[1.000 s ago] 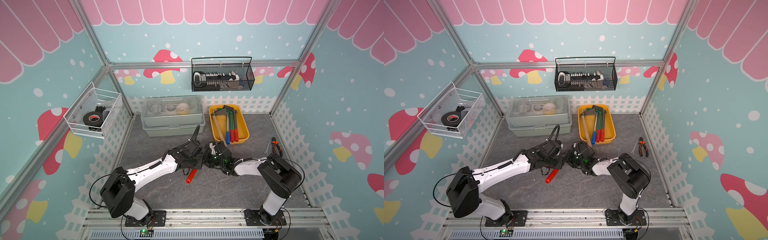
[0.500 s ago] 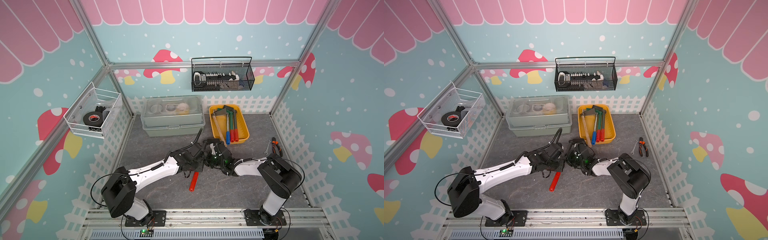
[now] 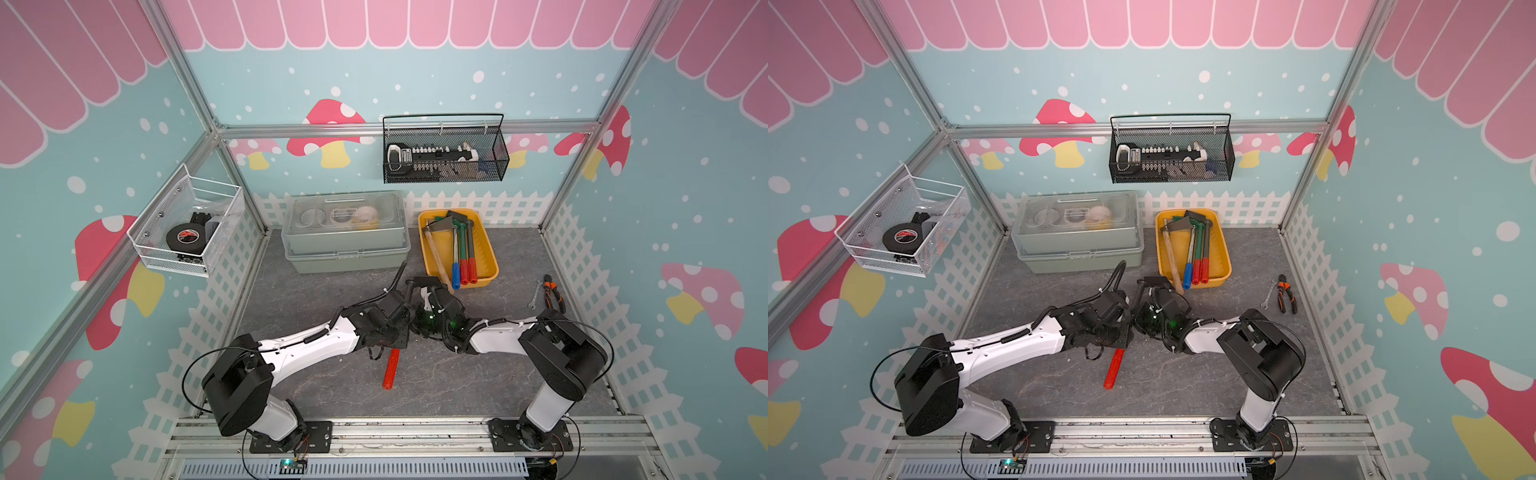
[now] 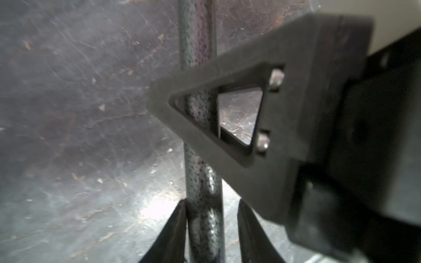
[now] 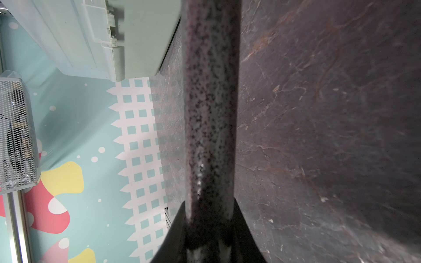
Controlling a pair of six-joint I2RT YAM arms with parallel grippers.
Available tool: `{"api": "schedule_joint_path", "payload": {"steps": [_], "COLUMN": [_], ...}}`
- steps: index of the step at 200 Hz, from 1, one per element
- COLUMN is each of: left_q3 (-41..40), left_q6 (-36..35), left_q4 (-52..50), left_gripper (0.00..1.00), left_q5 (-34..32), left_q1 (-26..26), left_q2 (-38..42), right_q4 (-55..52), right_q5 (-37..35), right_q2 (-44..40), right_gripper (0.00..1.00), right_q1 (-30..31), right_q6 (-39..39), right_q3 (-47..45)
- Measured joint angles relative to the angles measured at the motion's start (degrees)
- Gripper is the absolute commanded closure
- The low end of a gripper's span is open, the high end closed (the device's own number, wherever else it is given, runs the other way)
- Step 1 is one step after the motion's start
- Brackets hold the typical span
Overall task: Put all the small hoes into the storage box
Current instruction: Pick up the hoe from the center of the board.
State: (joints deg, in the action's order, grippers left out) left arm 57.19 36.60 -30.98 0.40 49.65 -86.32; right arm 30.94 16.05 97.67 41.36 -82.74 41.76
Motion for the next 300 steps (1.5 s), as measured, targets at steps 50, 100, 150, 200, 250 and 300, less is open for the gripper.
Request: {"api": "schedule_joint_path", "payload": {"steps": [50, 100, 150, 200, 250, 300], "left_q3": [-1.5, -3.8, -4.0, -4.0, -4.0, -4.2], "left_q6": [0.7, 1.2, 2.1, 2.4, 3.2, 3.9], "left_q4": [1.2, 2.1, 3.3, 3.4, 3.4, 3.5], "left_gripper": [0.55, 0.56, 0.75, 1.00, 1.00, 1.00], "left_q5": [4.0, 6.1, 6.4, 6.8, 5.5, 4.1], "left_q1": [0.0, 0.1, 0.2, 0.2, 0.2, 0.2], "left_q2": [0.0, 0.0, 0.0, 0.0, 2.8, 7.0], "right_q4": [-1.0, -0.9, -0.9, -0.6, -0.2, 0.0], "right_q5": [-1.6, -2.3, -2.6, -2.5, -2.3, -2.3], "right_q2": [-1.7, -3.0, -3.6, -3.6, -3.7, -6.3], "right_gripper": [0.82, 0.82, 0.81, 0.76, 0.59, 0.53], "right_q1": [0.0, 0.0, 0.0, 0.0, 0.0, 0.0], "right_q6": [1.5, 1.9, 2.2, 2.3, 4.4, 6.2], "right_q3": [-0.3, -0.9, -1.1, -1.4, -1.5, -2.2]}}
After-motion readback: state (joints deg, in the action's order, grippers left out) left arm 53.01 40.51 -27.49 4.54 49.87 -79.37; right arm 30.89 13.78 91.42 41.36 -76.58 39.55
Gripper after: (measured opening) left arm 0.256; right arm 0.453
